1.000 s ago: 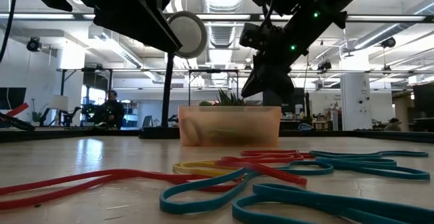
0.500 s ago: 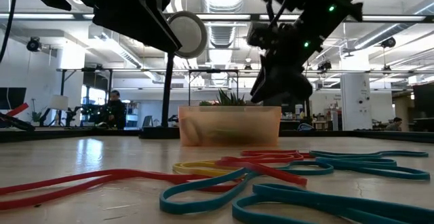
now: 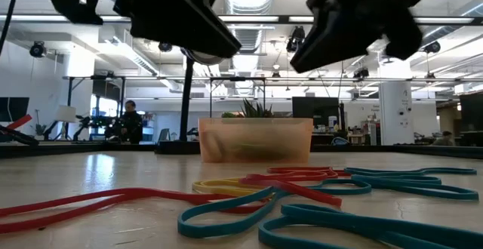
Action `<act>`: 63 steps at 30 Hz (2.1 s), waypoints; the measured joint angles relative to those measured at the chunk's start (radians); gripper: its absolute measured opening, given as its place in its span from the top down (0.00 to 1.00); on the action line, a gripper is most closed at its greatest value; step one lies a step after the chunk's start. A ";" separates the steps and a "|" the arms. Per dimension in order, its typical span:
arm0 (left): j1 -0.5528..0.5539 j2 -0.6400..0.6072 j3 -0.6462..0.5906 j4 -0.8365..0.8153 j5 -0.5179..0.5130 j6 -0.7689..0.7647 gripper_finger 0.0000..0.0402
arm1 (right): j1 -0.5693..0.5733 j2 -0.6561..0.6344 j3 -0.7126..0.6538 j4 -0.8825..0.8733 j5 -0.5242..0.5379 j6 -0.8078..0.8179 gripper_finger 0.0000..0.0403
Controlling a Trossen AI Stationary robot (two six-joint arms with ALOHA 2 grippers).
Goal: Pick and place rubber bands into bin
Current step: Put the red rubber band into the orange bin
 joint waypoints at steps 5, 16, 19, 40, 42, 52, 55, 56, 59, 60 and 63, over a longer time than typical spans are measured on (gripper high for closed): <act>0.003 0.036 0.012 0.006 0.074 0.004 0.78 | 0.081 0.000 0.000 -0.034 -0.001 0.100 0.81; -0.016 0.037 0.004 -0.024 0.311 -0.233 0.78 | 0.190 0.000 -0.001 -0.040 -0.001 0.180 0.81; -0.037 0.037 0.002 -0.070 0.300 -0.297 0.78 | 0.190 0.000 -0.001 -0.041 0.000 0.199 0.82; -0.041 0.166 0.015 -0.089 0.313 -0.392 0.78 | 0.190 0.000 -0.002 -0.043 0.000 0.210 0.83; -0.039 0.167 0.015 -0.088 0.321 -0.409 0.78 | 0.190 0.000 -0.002 -0.043 -0.001 0.210 0.83; -0.034 0.167 0.010 -0.089 0.365 -0.468 0.78 | 0.190 0.000 -0.002 -0.043 -0.001 0.210 0.83; -0.034 0.167 0.006 -0.090 0.368 -0.493 0.78 | 0.190 0.000 -0.002 -0.043 -0.001 0.210 0.84; -0.033 0.167 0.006 -0.089 0.370 -0.501 0.78 | 0.190 0.000 -0.002 -0.043 -0.001 0.210 0.84; -0.033 0.167 0.004 -0.090 0.374 -0.526 0.78 | 0.190 0.000 -0.002 -0.043 -0.001 0.210 0.84; -0.033 0.167 0.003 -0.089 0.375 -0.538 0.78 | 0.190 0.000 -0.002 -0.043 -0.001 0.210 0.84; -0.033 0.183 0.005 -0.081 0.376 -0.563 0.78 | 0.190 0.000 -0.002 -0.043 -0.001 0.210 0.84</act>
